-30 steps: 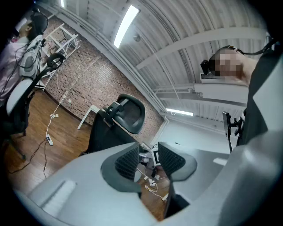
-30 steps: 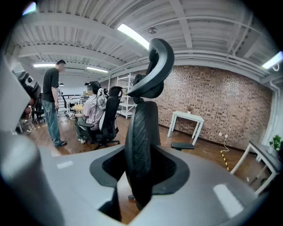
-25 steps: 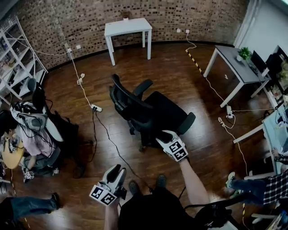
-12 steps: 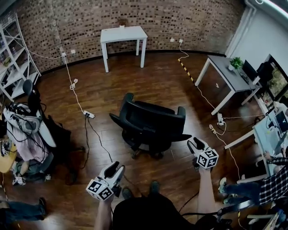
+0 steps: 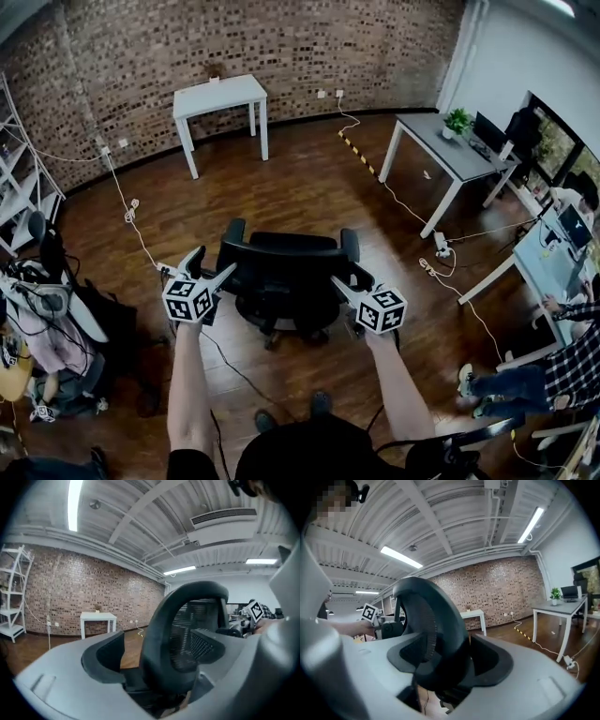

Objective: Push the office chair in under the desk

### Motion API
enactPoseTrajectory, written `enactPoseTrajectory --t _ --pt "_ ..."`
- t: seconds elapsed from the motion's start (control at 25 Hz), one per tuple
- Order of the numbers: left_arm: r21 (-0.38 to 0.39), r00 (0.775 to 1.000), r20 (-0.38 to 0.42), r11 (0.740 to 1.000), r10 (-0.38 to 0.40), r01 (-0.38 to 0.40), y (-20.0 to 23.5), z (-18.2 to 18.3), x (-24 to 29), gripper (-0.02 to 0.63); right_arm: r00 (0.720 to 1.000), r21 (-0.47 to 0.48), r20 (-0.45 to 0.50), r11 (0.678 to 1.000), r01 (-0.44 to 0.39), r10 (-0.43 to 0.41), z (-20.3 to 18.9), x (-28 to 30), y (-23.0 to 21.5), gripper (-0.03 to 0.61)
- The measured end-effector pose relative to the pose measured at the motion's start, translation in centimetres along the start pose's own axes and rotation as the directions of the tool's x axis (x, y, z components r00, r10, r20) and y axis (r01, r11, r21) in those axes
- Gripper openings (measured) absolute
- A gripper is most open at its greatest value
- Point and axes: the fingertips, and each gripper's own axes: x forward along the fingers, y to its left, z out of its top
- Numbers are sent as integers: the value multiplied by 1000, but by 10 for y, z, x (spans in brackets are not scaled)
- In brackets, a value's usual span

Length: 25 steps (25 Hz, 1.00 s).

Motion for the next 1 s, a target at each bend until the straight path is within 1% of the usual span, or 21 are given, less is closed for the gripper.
enactPoseTrajectory --t 0.04,0.08,0.12,0.16,0.2,0.24,0.28,0.32,0.36,0.44,0.52,0.6,0.68,0.76,0.88,1.0 --pt "-39 998 -44 998 -53 52 5 -18 15 529 1000 -2 -12 1000 4 -4 -11 9 2 290" --pt "-81 992 -69 992 -105 100 8 -33 27 537 1000 5 -15 1000 9 -9 -20 15 0 281" --pt "-116 987 -73 984 -144 135 8 -44 37 537 1000 25 -8 1000 9 -9 -25 18 -4 290" --pt "-135 984 -65 978 -166 156 7 -50 43 537 1000 46 2 999 5 -5 -27 19 -9 288" --pt "-141 982 -58 976 -178 168 3 -52 46 529 1000 56 9 998 1 -1 -27 18 -15 302" --pt "-147 980 -56 973 -189 179 -2 -51 48 512 1000 54 10 999 -4 4 -24 17 -20 301" --pt "-159 979 -54 969 -199 188 -9 -48 50 459 1000 48 11 999 -11 10 -19 15 -26 301" --pt "-170 978 -51 966 -204 193 -16 -44 52 460 1000 43 13 999 -18 18 -13 12 -34 299" --pt "-175 978 -50 966 -202 190 -25 -39 55 446 1000 42 15 999 -28 27 -7 9 -43 299" --pt "-171 982 -54 970 -182 171 -40 -31 63 440 998 46 18 997 -58 58 2 5 -62 298" --pt "-148 986 -55 978 -158 149 -52 -24 68 429 995 45 21 994 -101 100 9 7 -77 298" --pt "-121 992 -36 986 -122 117 -60 -20 73 422 990 34 18 989 -141 141 14 12 -91 296" --pt "-104 998 -12 992 -69 68 -62 -17 80 423 985 20 16 985 -172 172 19 20 -104 295" --pt "-102 1000 -8 994 -28 27 -58 -13 89 428 980 11 19 980 -197 197 24 31 -113 293" --pt "-119 1000 -21 993 -9 6 -53 -13 93 428 975 4 10 975 -223 223 25 39 -116 291" --pt "-128 1000 -20 992 10 -12 -50 -15 100 430 974 -5 6 974 -226 226 25 46 -121 288"
